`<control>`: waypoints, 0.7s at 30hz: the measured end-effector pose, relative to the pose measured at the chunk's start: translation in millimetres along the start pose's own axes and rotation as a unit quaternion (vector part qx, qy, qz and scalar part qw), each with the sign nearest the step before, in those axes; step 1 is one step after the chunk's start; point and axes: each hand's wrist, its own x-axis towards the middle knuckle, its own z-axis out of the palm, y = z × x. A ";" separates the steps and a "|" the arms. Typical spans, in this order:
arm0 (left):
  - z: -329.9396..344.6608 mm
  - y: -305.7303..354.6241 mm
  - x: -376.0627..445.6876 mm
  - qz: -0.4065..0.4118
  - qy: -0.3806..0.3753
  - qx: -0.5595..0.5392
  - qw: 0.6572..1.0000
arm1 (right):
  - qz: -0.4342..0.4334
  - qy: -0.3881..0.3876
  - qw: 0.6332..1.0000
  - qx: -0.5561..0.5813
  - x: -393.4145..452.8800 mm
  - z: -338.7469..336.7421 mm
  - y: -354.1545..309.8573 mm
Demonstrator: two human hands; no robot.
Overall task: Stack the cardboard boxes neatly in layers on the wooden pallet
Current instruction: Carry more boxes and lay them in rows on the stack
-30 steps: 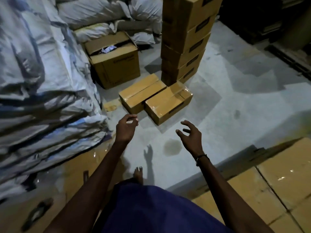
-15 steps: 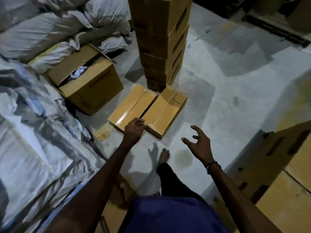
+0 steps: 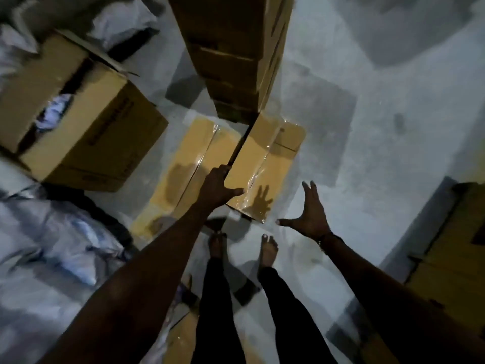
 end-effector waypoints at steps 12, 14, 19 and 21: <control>147.1 -143.3 277.5 0.109 -0.067 0.152 0.980 | 0.040 0.011 0.997 -0.071 262.2 158.0 124.9; 160.0 -151.8 310.1 0.115 -0.070 0.162 0.977 | 0.047 0.008 0.996 -0.077 291.7 172.9 140.4; 184.5 -159.5 353.4 0.102 -0.111 0.224 0.963 | 0.052 0.003 0.996 -0.076 333.7 199.6 160.8; 190.4 -160.7 359.5 0.100 -0.119 0.240 0.958 | 0.060 0.000 0.995 -0.074 341.0 208.1 162.1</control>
